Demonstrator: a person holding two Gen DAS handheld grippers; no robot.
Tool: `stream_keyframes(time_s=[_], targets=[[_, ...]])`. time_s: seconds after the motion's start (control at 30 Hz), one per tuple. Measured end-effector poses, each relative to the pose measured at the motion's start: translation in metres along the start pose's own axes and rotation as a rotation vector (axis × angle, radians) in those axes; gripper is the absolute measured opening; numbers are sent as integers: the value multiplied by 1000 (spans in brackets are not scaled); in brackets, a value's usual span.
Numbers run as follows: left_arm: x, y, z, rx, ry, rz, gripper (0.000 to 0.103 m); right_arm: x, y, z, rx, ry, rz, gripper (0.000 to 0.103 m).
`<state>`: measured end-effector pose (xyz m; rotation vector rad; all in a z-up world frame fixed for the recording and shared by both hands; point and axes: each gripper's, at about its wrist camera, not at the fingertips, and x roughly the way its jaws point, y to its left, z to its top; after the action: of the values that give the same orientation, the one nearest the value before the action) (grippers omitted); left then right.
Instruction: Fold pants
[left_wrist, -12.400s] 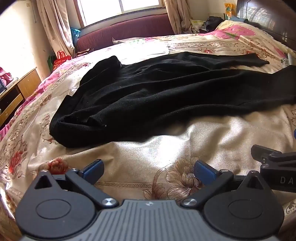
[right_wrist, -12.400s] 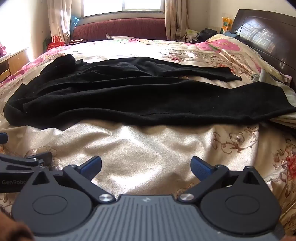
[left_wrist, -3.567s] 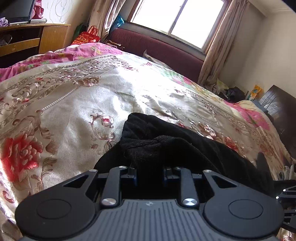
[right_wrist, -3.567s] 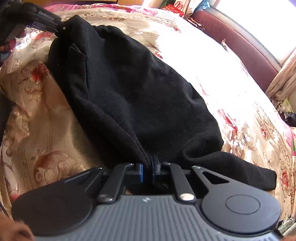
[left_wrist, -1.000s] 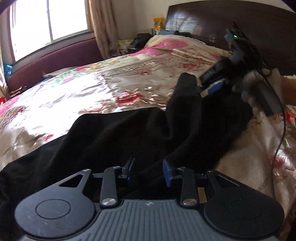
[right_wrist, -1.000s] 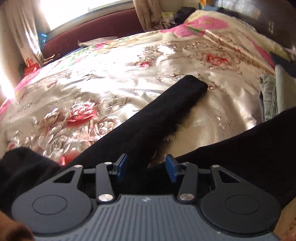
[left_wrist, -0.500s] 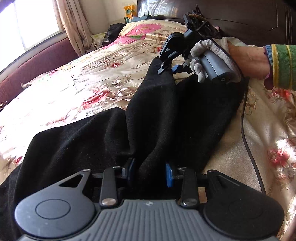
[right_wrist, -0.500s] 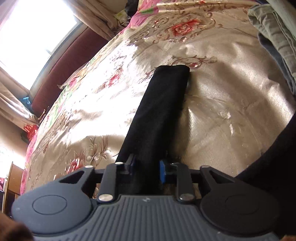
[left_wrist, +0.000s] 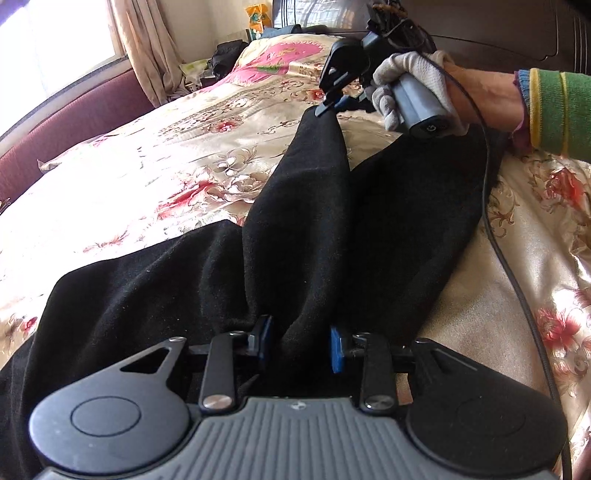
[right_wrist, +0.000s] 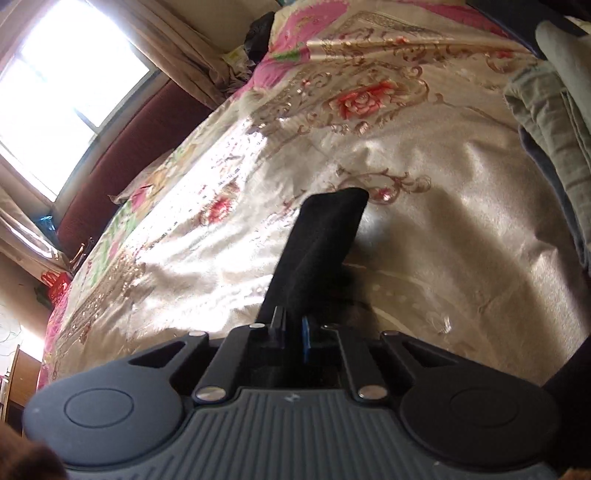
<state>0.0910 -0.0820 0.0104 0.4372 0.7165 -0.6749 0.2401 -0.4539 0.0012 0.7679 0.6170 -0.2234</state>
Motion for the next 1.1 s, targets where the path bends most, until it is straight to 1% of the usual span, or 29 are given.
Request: stream_keyframes(time_s=[0.03, 0.1, 0.2, 0.27, 0.33, 0.37, 0.4, 0.43, 0.47, 0.5, 0.53, 0.6, 0.63, 0.67, 0.7, 0.83, 0.9, 0.93, 0.97, 1.0, 1.03, 1.1], targets=[[0, 1, 2, -2, -4, 1, 42, -11, 6, 4, -19, -20, 25, 7], [-7, 3, 3, -12, -21, 5, 40, -46, 16, 12, -48, -74, 96, 7], [-19, 0, 3, -22, -55, -11, 40, -109, 13, 18, -61, -160, 163, 6], [-23, -4, 3, -26, -68, -34, 40, -153, 0, 12, -93, -226, 151, 6], [-19, -12, -1, -10, -45, -40, 40, -183, -19, -3, -121, -261, 95, 8], [-15, -16, -2, 4, -17, -39, 40, -187, -31, -12, -138, -246, 58, 10], [-11, -19, -5, 17, 3, -38, 40, -185, -42, -19, -150, -214, 8, 11], [-8, -24, -7, 36, 16, -27, 40, -180, -58, -27, -132, -176, -51, 14], [-7, -28, -7, 55, 24, -17, 41, -172, -77, -35, -85, -125, -80, 14], [-7, -31, -7, 71, 28, -8, 41, -164, -93, -42, -35, -81, -81, 14], [-8, -33, -6, 82, 32, 0, 41, -160, -107, -47, 12, -66, -81, 14], [-9, -34, -3, 86, 42, 8, 42, -157, -123, -54, 79, -79, -51, 16], [-9, -35, -2, 89, 48, 11, 42, -157, -125, -55, 95, -93, -38, 19], [-9, -37, -2, 94, 52, 17, 44, -156, -126, -54, 98, -106, -33, 22], [-7, -38, -2, 100, 56, 24, 46, -155, -126, -52, 97, -119, -32, 23], [-1, -40, 0, 97, 64, 37, 47, -152, -135, -38, 124, -163, -27, 29], [2, -41, 1, 94, 65, 39, 47, -149, -142, -35, 159, -168, -19, 29], [2, -41, 1, 93, 66, 41, 47, -147, -144, -34, 182, -169, -12, 28], [2, -41, 1, 94, 67, 42, 47, -147, -146, -33, 200, -172, -11, 17], [0, -41, 2, 95, 66, 44, 47, -150, -146, -33, 204, -177, -17, 11], [-1, -41, 2, 97, 64, 44, 47, -155, -144, -33, 202, -183, -8, 11], [-4, -41, 3, 105, 56, 42, 47, -171, -138, -32, 192, -205, 39, 9]])
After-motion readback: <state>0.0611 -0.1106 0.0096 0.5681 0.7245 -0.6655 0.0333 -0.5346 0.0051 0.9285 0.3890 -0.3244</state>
